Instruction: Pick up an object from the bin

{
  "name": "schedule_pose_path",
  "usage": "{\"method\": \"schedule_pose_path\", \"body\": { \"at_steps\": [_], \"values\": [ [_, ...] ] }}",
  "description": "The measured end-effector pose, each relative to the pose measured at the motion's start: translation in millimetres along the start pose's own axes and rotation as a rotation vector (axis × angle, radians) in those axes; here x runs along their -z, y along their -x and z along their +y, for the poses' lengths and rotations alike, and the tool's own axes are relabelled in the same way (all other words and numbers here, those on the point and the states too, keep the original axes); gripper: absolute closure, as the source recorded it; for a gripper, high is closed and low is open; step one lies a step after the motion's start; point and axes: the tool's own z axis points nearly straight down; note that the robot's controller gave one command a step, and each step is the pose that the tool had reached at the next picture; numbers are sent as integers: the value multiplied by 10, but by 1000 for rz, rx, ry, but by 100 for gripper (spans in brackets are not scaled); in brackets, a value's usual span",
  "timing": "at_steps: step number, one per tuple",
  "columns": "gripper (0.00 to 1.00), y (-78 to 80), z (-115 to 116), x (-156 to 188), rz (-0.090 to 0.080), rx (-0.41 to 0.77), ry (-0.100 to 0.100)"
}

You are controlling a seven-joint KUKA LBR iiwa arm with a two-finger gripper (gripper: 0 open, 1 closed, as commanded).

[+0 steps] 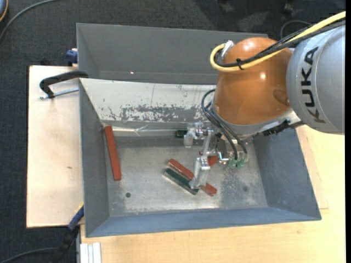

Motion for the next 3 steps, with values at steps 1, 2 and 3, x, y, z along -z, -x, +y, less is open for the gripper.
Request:
{"method": "schedule_pose_path", "body": {
  "at_steps": [1,2,3],
  "values": [
    [0,150,156,-1764,-11,-302,4],
    [0,269,-312,-1647,-14,-364,2],
    [100,271,-289,-1637,-14,-361,4]
  ]
}}
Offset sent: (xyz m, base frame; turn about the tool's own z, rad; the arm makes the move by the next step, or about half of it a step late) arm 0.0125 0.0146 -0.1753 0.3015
